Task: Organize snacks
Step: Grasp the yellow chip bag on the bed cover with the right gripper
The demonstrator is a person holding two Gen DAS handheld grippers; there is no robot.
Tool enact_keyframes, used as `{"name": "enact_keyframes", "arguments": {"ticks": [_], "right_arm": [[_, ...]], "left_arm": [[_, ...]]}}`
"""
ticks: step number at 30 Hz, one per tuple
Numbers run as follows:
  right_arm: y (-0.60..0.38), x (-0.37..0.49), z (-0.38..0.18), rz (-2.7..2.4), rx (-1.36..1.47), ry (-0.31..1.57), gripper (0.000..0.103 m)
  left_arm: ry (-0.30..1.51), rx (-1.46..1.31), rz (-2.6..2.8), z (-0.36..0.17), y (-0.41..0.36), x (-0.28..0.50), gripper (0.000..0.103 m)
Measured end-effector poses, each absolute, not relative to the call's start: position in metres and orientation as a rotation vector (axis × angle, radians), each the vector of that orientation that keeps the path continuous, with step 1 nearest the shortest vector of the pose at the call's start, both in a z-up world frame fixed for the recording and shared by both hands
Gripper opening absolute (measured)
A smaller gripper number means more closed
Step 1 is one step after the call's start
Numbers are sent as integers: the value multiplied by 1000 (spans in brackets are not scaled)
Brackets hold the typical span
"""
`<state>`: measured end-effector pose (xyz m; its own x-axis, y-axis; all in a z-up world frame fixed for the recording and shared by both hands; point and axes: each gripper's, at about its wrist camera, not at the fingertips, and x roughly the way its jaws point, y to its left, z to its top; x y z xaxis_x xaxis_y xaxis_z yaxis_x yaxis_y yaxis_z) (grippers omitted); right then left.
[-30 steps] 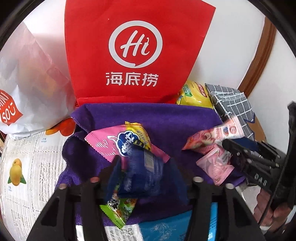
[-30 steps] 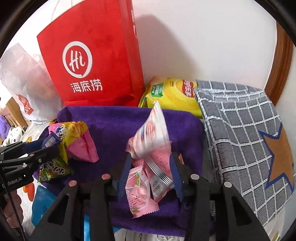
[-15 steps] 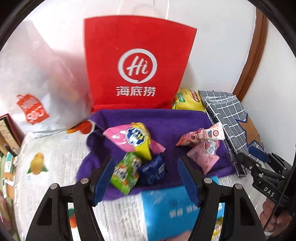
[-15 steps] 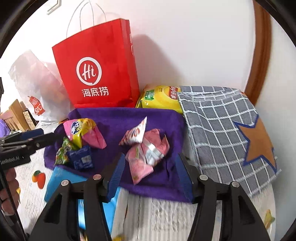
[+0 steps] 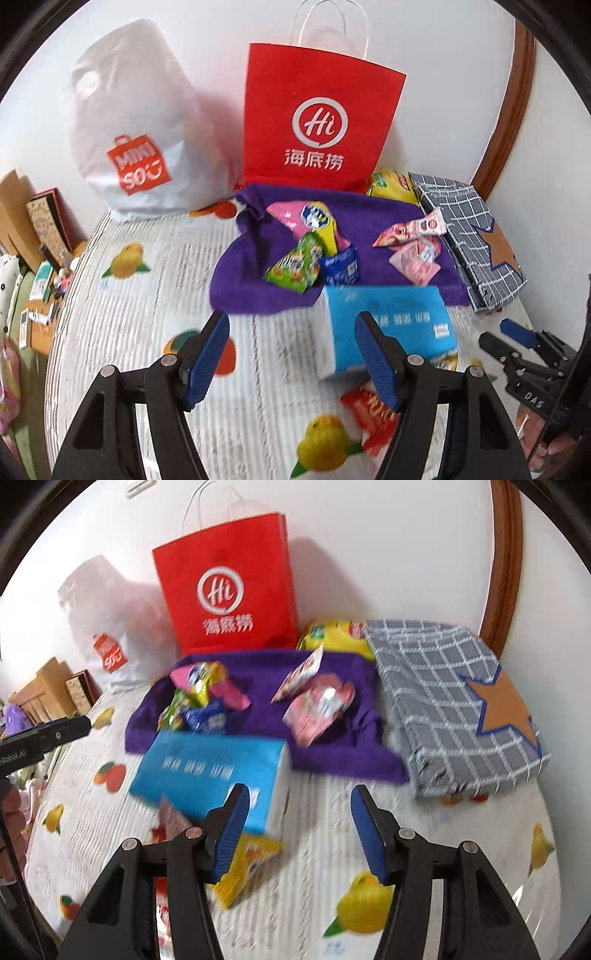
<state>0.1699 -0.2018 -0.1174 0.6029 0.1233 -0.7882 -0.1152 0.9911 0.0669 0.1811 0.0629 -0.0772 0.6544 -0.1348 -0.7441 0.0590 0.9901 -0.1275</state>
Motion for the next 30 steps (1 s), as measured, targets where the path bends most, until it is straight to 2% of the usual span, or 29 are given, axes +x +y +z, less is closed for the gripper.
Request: {"name": "enact_keyframes", "arguments": {"ticks": [7,22,26,30], "right_arm": [[-179,152,-146,167,7,966,57],[-162,169,-189,153,8,1039,57],[-161,173,-195,157,11,1033,63],[-164,174,-199,179,20,1017,63]], "left_arm": [[873,-96,-94,-91,83,154,69],[901,-142,-71,-114,110,133,69],[911,-132,-79,-118,104,133,69],[923,-118,-97,-123,94,133,69]]}}
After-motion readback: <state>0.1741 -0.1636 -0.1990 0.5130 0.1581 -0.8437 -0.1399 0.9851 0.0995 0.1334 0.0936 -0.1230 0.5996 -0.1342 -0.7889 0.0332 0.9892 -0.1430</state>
